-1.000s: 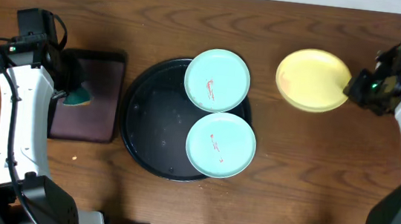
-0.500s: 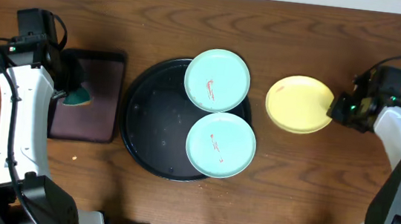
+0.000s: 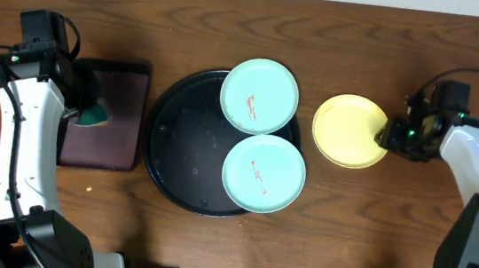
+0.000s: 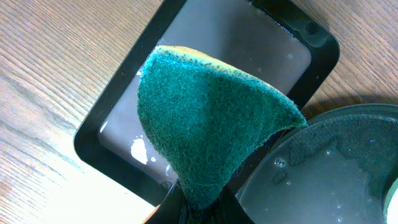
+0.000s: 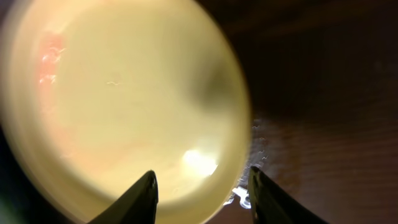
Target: Clean dirty plates on tray and stack at the side
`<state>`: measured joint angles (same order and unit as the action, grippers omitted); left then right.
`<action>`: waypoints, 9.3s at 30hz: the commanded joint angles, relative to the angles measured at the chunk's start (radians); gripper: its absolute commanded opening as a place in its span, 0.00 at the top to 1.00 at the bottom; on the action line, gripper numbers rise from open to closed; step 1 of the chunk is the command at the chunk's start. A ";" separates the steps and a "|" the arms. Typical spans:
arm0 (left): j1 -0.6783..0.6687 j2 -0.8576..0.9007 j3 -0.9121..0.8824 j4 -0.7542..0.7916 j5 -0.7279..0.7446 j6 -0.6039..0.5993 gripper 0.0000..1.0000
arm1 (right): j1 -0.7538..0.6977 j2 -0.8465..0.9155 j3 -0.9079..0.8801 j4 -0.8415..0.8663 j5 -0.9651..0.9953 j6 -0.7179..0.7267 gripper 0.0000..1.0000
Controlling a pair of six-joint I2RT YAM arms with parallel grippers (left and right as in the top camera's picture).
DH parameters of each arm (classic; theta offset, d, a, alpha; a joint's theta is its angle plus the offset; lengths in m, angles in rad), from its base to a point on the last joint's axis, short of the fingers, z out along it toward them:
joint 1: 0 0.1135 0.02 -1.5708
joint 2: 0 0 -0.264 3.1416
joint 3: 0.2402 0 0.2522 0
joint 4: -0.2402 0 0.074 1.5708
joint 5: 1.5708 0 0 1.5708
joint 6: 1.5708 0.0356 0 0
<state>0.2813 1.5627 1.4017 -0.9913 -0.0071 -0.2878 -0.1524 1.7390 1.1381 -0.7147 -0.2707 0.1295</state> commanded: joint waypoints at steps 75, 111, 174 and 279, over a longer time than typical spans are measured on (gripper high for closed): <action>-0.016 0.006 -0.005 -0.029 -0.011 0.005 0.92 | 0.858 0.161 0.003 0.353 0.005 0.397 0.99; -0.608 0.007 -0.495 0.423 0.092 -0.249 0.93 | 0.859 0.194 0.006 0.381 0.132 0.509 0.99; -0.602 0.142 -0.491 0.526 0.462 0.269 0.92 | 0.859 0.194 0.006 0.383 0.132 0.501 0.99; -0.123 -0.178 -0.352 0.206 -0.037 -0.106 0.93 | 1.194 -0.199 0.197 0.856 1.426 -0.600 0.99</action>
<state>0.1555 1.3842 1.0534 -0.7849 -0.0326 -0.4129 1.0328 1.5654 1.3155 0.1616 1.1381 -0.4808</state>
